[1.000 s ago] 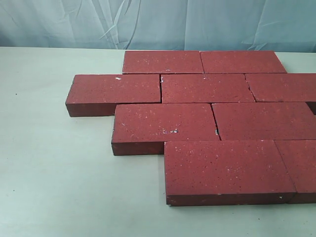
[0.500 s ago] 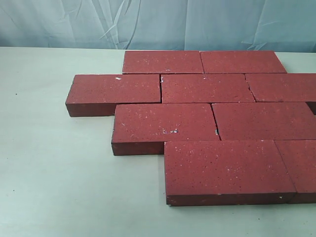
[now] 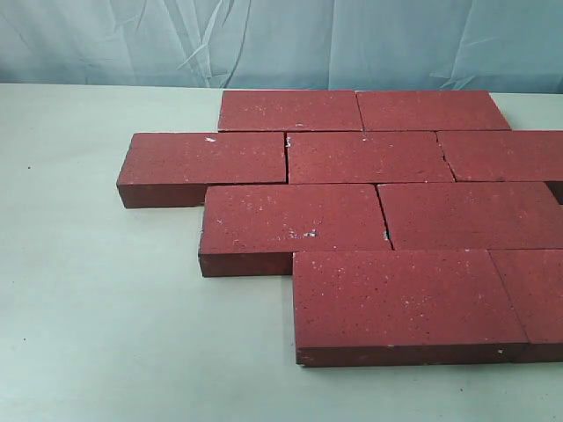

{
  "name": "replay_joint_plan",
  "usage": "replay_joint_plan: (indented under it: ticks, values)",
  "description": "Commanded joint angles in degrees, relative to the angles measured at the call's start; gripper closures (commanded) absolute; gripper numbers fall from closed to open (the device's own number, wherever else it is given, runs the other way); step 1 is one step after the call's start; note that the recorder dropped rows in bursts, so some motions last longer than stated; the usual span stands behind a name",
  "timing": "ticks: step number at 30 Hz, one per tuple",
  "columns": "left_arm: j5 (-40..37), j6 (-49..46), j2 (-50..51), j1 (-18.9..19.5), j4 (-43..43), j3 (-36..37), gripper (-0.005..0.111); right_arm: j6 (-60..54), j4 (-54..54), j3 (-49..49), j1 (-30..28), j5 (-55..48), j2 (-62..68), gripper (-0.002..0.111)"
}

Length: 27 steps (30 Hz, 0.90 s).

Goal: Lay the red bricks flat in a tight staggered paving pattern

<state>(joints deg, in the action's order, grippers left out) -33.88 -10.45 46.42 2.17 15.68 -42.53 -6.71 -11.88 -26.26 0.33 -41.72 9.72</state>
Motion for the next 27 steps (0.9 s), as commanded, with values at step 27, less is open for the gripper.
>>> replay_joint_plan:
  ticks: [27]
  values:
    - [0.53,-0.01,-0.37,-0.02,-0.1,0.29,0.107,5.31,15.7,17.69,-0.33,18.64,-9.72,0.109]
